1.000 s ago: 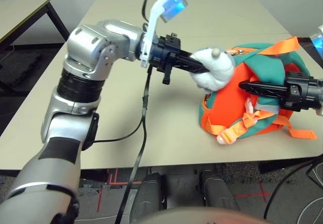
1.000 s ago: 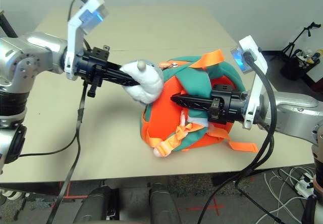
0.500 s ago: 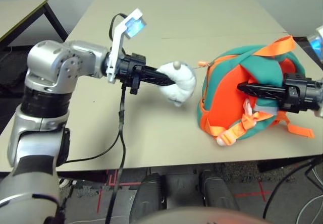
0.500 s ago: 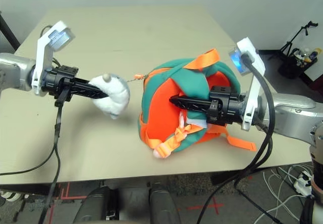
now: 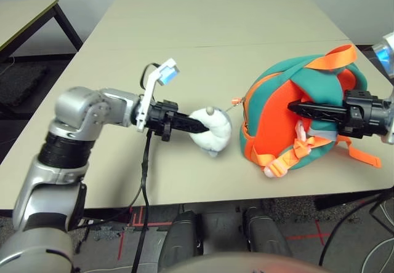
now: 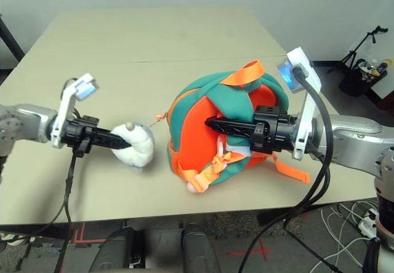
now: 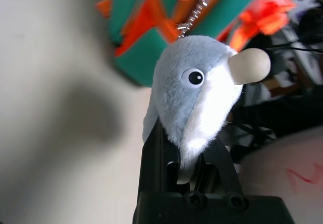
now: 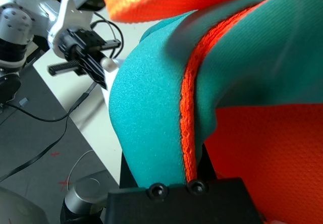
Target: Put the pencil case into the backpack and zip it.
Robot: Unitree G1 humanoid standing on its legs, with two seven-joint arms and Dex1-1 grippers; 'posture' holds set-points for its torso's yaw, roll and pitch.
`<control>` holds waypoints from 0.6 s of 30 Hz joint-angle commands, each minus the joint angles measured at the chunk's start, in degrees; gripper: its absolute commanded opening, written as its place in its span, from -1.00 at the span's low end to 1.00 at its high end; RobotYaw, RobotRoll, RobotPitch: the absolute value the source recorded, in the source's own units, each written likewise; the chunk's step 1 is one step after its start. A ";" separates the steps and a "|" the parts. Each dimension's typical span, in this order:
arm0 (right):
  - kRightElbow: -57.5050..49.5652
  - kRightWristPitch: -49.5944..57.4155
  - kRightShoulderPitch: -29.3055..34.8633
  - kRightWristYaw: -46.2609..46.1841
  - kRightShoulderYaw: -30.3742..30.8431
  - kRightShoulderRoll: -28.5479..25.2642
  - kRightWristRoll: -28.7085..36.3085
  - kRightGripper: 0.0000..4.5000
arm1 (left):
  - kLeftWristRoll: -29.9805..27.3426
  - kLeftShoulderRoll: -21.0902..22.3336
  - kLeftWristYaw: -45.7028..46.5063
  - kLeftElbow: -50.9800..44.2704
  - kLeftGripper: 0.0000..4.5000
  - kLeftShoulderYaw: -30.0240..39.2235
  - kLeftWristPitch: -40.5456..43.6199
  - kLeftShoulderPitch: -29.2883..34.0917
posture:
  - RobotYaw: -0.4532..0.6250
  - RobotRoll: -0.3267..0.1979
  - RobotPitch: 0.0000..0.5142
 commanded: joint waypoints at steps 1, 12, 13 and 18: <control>-0.48 0.10 0.40 -0.05 0.16 0.26 -0.02 -0.96 | 4.39 -1.22 0.63 4.07 -0.94 -4.71 -2.47 2.46 | -0.31 0.25 -0.63; -1.92 -0.95 2.86 -1.47 -1.00 1.21 0.29 -0.96 | 9.81 -7.27 1.09 9.92 -0.94 -10.75 -6.70 6.40 | -0.35 0.25 -0.66; -2.13 -1.11 3.22 -1.68 -1.19 1.31 0.38 -0.96 | 9.91 -7.88 1.78 10.19 -0.94 -10.16 -6.94 6.60 | -0.35 0.25 -0.68; -3.16 -2.14 6.12 -2.35 -2.57 1.61 -0.29 -0.96 | 9.00 -12.23 6.61 9.50 -0.94 -3.87 -7.09 5.49 | -0.35 0.25 -0.72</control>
